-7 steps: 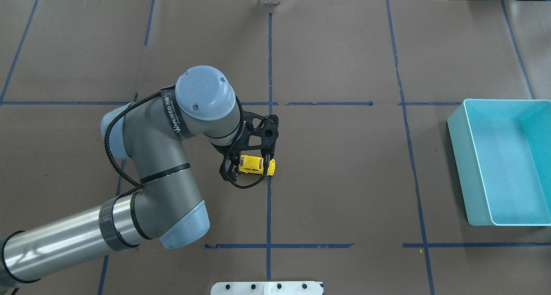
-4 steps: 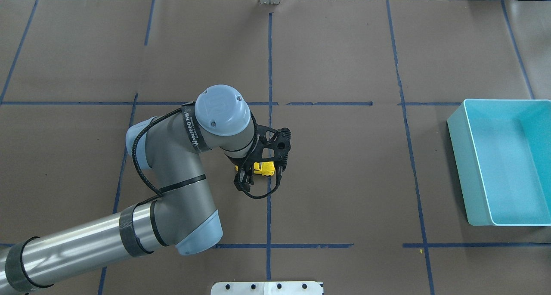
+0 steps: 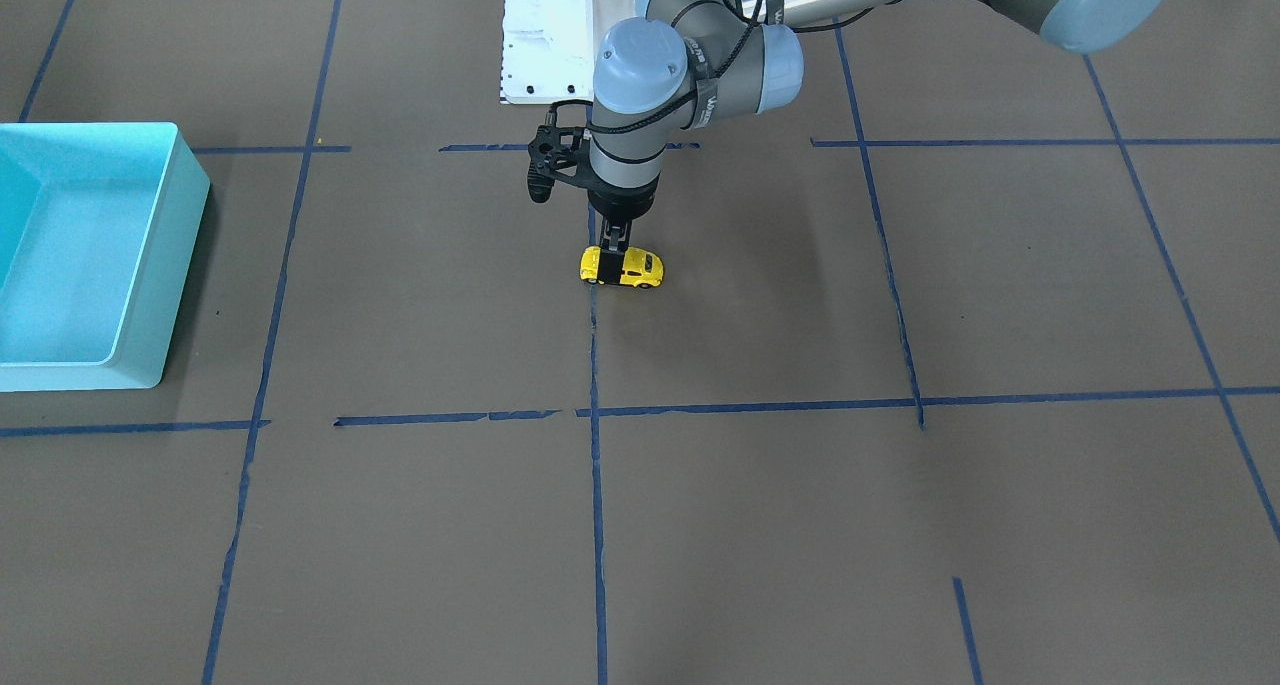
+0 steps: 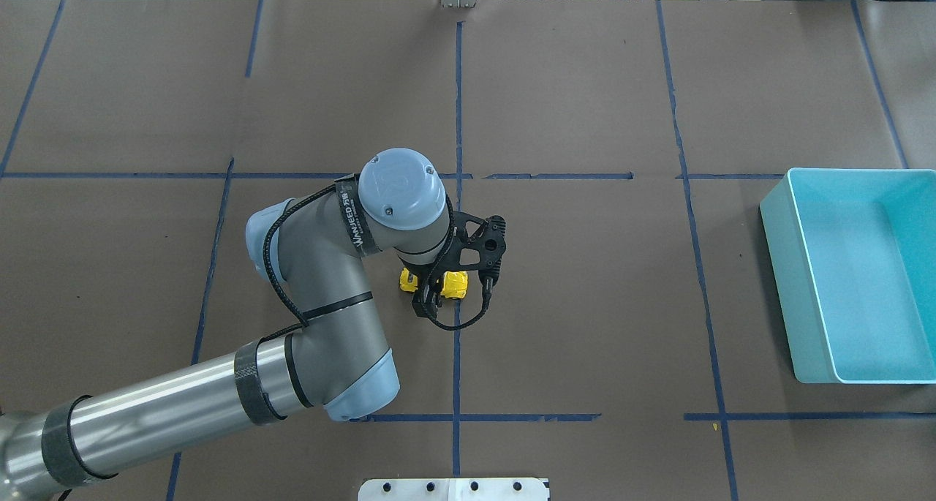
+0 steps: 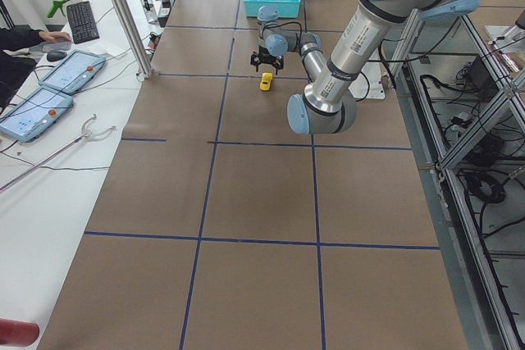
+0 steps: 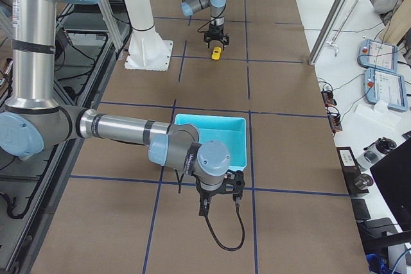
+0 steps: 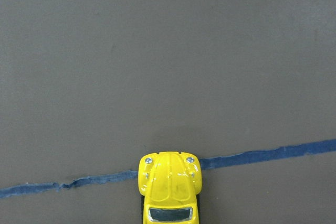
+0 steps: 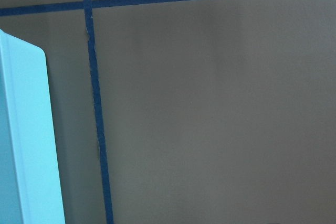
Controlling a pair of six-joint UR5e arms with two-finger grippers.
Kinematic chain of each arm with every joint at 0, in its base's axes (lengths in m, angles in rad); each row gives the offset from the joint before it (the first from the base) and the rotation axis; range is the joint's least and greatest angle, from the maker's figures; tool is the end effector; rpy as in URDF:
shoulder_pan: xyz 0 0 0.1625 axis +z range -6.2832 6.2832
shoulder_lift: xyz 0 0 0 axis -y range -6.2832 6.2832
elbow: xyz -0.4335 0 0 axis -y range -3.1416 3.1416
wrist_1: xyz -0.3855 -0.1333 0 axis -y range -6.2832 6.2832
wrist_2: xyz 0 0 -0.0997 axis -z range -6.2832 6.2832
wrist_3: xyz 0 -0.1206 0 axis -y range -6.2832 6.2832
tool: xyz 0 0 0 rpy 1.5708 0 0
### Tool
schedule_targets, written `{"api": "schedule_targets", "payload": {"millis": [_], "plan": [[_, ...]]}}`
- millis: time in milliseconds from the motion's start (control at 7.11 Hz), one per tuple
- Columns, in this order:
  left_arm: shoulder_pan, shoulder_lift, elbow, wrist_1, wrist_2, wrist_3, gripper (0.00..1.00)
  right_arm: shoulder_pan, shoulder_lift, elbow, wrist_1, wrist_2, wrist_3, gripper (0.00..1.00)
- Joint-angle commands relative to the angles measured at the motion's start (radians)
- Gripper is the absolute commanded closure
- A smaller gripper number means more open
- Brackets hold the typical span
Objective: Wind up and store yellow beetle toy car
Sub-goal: 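Press the car against the table with the left gripper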
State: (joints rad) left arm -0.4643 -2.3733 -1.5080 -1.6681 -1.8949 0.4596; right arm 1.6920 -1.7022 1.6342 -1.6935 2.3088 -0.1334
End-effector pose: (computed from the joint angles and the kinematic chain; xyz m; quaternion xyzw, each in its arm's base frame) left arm 0.6265 -0.4199 0.2064 0.3334 0.2673 0.6826 0.5929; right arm 0.1012 -0.3995 0.7250 -0.0425 -0.3674 0.0287 0.9286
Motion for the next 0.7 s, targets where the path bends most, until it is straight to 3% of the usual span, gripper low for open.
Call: {"api": "schedule_targets", "payload": {"millis": [0,563], "plan": [[0.006,0.000,0.020,-0.015,0.005,-0.001,0.01,0.000,-0.001,-0.005,0.000,0.000,0.000,0.00],[0.021,-0.001,0.073,-0.048,0.022,-0.002,0.01,0.000,-0.001,-0.005,0.000,0.000,0.000,0.00]]}}
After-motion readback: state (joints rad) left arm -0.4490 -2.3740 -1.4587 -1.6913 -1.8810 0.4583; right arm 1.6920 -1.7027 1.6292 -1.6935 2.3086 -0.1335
